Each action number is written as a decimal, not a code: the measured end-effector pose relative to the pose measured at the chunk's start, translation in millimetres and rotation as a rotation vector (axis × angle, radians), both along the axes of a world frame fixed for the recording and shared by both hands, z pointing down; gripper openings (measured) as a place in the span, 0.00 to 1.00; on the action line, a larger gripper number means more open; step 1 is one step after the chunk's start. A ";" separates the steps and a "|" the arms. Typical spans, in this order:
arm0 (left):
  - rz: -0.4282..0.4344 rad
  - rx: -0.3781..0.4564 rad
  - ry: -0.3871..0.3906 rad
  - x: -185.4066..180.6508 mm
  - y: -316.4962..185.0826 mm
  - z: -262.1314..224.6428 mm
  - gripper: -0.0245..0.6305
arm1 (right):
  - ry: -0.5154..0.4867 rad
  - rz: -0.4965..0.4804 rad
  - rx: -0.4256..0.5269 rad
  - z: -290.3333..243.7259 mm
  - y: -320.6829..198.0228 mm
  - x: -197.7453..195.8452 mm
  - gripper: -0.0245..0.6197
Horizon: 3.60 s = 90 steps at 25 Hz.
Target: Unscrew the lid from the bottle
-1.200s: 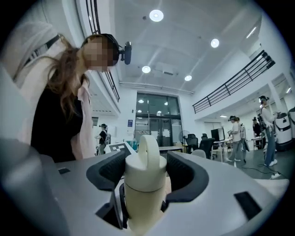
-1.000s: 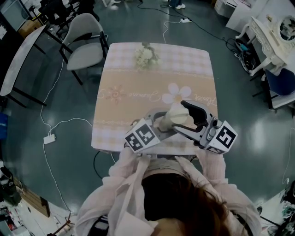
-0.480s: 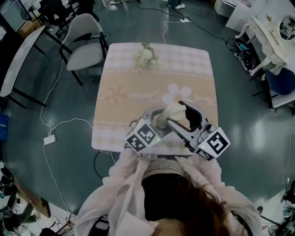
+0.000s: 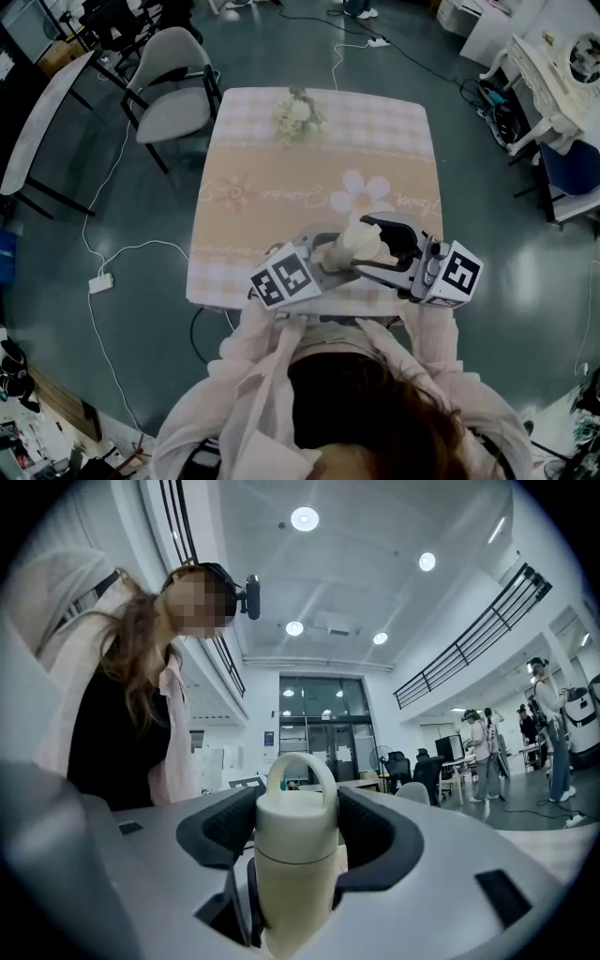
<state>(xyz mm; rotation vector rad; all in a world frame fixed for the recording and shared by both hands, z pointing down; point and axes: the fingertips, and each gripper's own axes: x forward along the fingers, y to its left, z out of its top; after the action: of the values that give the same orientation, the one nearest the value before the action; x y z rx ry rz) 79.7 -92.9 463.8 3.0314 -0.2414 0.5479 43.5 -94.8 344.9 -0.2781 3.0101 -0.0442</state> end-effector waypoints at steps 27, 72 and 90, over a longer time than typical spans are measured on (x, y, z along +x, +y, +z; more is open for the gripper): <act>0.042 -0.013 0.010 -0.2 4.6 -0.1 0.52 | 0.067 0.024 -0.003 12.1 3.4 -6.4 0.49; -0.196 0.002 -0.004 -10.0 -28.9 1.0 0.52 | 0.046 0.338 -0.036 -0.4 -27.3 -10.8 0.49; -0.046 -0.026 0.037 -3.1 -9.6 -7.4 0.52 | -0.058 0.094 -0.036 -10.6 -8.6 -0.5 0.57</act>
<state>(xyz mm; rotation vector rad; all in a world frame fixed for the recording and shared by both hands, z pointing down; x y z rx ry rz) 76.7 -102.6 456.4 2.9997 -0.2993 0.4876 43.0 -103.4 334.3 -0.4134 2.9368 -0.0968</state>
